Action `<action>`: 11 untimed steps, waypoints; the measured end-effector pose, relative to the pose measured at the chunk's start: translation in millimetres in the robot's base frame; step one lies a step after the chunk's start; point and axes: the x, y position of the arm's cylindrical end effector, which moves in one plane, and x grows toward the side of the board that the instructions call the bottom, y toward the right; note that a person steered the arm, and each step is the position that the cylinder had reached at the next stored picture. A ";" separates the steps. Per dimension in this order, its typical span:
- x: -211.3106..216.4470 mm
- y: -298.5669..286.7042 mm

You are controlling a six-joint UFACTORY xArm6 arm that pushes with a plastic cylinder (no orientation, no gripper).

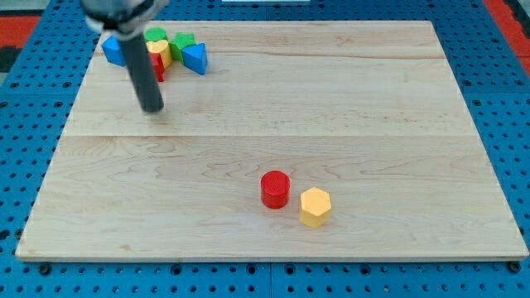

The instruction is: Move the yellow hexagon parallel to the blue triangle

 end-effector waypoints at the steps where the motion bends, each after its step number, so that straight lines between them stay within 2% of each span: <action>1: 110.2 21.1; 2: 178.7 108.1; 3: 173.4 183.7; 4: 132.7 224.0; 5: 79.5 232.9; 6: 49.9 259.4; 9: -114.2 304.2; 11: -91.1 275.5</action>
